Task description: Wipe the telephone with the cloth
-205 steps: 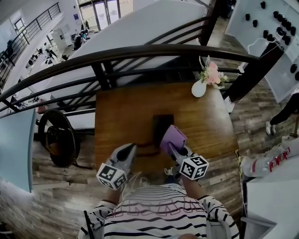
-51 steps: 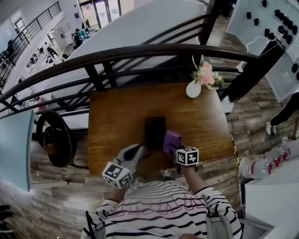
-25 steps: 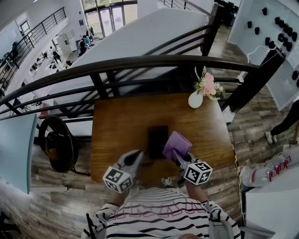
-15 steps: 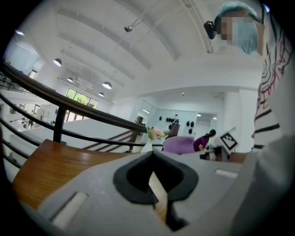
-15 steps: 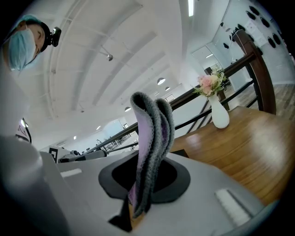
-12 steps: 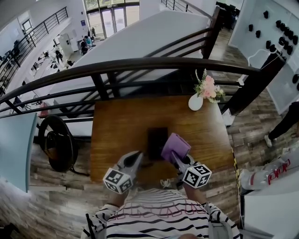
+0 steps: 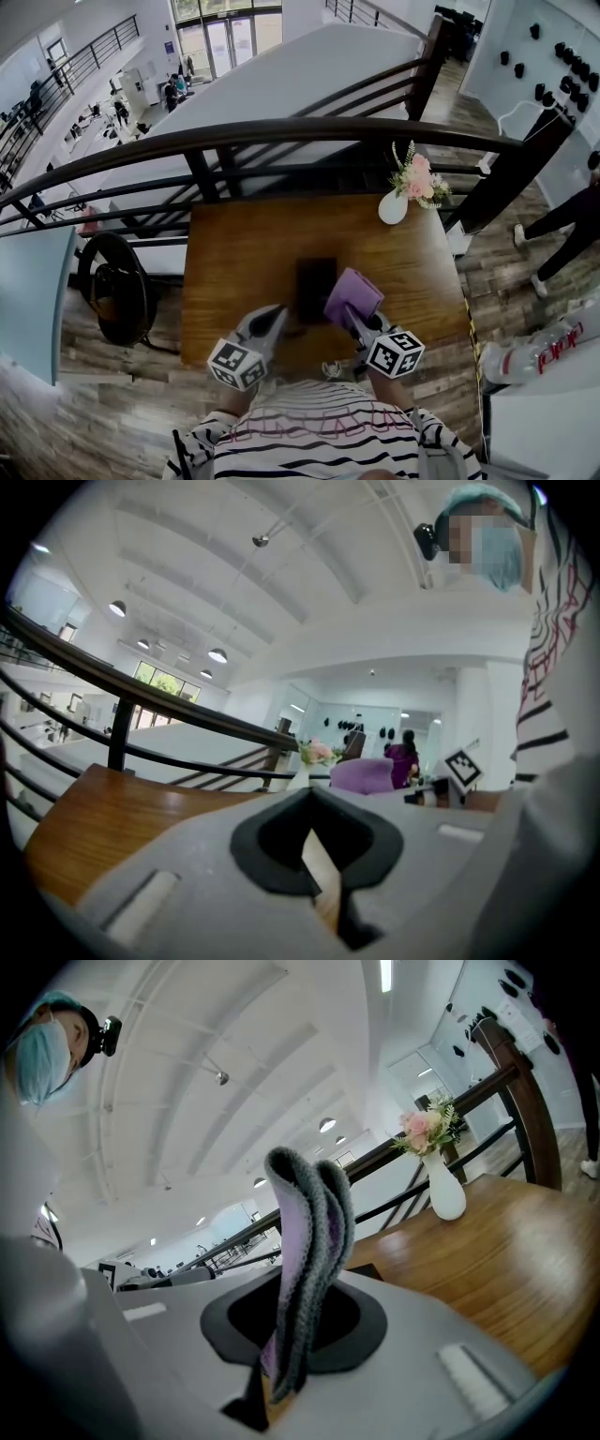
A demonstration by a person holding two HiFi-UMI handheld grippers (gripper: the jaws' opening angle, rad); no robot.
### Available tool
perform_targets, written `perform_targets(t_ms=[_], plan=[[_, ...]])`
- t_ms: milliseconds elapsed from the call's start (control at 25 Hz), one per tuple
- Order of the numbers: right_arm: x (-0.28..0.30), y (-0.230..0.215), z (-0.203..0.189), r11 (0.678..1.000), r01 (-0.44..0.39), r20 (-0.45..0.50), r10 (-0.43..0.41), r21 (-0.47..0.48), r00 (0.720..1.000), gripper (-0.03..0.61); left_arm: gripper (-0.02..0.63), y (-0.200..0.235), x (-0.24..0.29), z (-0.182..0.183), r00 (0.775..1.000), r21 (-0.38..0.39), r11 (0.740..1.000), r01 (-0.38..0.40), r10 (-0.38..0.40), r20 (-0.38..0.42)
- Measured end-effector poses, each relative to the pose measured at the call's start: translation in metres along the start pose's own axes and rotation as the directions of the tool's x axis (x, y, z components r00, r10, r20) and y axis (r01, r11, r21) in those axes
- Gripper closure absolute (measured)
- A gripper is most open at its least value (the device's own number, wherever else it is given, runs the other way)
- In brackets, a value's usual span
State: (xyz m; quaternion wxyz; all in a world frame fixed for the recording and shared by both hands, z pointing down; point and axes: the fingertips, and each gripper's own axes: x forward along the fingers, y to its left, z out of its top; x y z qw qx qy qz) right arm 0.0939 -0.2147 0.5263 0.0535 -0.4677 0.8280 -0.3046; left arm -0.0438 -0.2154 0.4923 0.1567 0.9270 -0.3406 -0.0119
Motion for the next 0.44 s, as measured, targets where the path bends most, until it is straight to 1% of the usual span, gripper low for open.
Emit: perform_targets(t_ms=[440], plan=[[-0.0044,-0.0029,0.0027,1.000,-0.002,0.000,0.002,0.008,1.000,0.529,0.614,-0.0064,0.0028,-0.0006,1.000,-0.002,1.000,0.001,-0.001,-0.006]])
